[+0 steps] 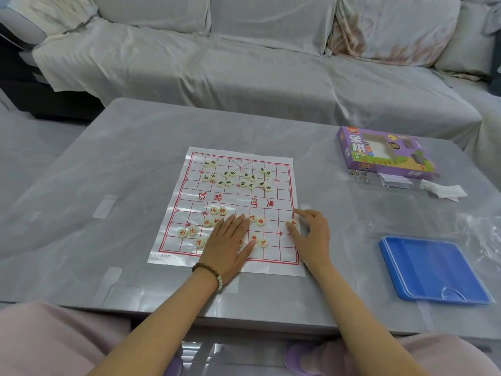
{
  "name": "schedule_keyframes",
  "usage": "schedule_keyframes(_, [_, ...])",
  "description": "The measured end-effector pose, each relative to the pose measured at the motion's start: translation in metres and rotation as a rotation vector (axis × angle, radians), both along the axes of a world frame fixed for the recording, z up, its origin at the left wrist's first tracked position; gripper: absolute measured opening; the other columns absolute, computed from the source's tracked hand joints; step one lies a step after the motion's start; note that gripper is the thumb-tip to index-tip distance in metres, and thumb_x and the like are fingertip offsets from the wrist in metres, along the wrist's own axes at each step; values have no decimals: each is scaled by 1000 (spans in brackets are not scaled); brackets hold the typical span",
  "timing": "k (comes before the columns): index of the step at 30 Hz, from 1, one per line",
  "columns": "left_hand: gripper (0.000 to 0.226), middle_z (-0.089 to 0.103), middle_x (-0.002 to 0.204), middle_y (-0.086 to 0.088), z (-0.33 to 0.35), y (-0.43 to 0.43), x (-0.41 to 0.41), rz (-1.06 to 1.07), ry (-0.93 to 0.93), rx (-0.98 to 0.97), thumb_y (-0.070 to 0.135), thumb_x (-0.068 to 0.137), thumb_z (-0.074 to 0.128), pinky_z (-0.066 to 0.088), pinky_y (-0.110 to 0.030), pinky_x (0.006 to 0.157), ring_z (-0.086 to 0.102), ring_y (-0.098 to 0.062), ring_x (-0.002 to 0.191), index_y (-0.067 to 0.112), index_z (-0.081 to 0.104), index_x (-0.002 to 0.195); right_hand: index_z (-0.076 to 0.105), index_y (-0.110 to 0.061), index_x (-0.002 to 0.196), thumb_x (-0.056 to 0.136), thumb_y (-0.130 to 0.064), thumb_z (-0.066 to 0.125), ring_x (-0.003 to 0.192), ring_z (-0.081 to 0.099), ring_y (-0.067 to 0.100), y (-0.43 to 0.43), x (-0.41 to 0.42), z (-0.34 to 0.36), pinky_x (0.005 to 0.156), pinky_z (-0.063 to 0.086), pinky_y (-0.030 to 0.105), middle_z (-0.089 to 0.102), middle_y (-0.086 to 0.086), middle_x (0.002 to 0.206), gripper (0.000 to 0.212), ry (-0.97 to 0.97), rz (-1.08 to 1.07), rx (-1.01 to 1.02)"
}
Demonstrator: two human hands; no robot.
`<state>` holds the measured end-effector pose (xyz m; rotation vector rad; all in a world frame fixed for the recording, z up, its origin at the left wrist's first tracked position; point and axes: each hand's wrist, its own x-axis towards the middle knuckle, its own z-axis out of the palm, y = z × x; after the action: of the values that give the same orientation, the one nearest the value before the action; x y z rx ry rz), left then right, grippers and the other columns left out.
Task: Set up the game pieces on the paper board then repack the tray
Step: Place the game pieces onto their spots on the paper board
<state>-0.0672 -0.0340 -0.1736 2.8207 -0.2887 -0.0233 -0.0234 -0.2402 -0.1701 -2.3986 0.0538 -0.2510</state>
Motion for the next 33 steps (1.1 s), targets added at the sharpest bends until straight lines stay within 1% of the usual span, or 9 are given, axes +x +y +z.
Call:
schedule_keyframes(4, [69,7,156,8,1,0,-1,13,-13,-8,57,87,-1,-17,-24,110,-5,-9,143,26,9,148,66,-29,110,83,-38,66,111,46,14,26,2,11,92,26,22,57,-6,114,28,-76,118,-118])
schedule_keyframes(10, [74,10,155,7,-1,0,-1,22,-23,-15,59,84,-7,-17,-25,110,-4,-10,143,25,10,148,70,-30,101,85,-40,63,111,47,12,46,12,16,93,25,25,58,-7,112,20,17,251,-244])
schedule_keyframes(14, [75,14,155,7,-1,0,-1,18,-29,-33,59,84,-7,-18,-24,110,-2,-10,143,25,14,147,73,-27,93,86,-36,63,105,50,10,38,-4,13,90,27,24,63,-10,104,15,22,272,-144])
schedule_keyframes(17, [76,17,154,6,-2,1,-1,21,-46,-34,58,84,-9,-17,-25,111,0,-11,143,24,16,147,72,-24,94,86,-27,63,106,55,10,35,-14,6,98,34,28,66,-10,107,12,13,374,-96])
schedule_keyframes(19, [83,18,154,6,-2,2,-1,20,-54,-34,61,80,-16,-16,-25,112,2,-12,143,24,18,147,68,-21,95,85,-20,63,101,58,11,37,-16,7,97,41,35,66,-8,105,11,18,359,-29])
schedule_keyframes(22, [89,19,153,5,0,2,-2,30,-49,-46,63,78,-21,-13,-26,114,2,-12,143,23,18,147,64,-18,98,86,-17,62,91,56,8,42,-13,13,94,44,33,65,-6,100,12,21,295,45])
schedule_keyframes(26, [78,19,153,6,3,3,-4,18,-52,-45,58,83,-12,-14,-27,114,1,-12,143,25,19,146,63,-23,114,91,-17,55,110,51,12,48,-16,16,102,30,24,61,-5,117,25,30,347,-13])
schedule_keyframes(30, [78,18,154,7,4,3,-6,11,-45,-16,57,82,-15,-13,-29,114,0,-13,143,31,21,146,57,-21,126,95,-13,47,124,45,17,51,-7,17,107,24,28,56,-1,130,33,21,342,-96])
schedule_keyframes(33, [74,20,153,7,3,4,-7,24,-42,-21,53,83,-12,-11,-30,115,3,-14,143,32,23,144,54,-27,130,98,-17,43,130,39,16,56,9,21,111,17,29,52,-5,136,35,47,433,-274])
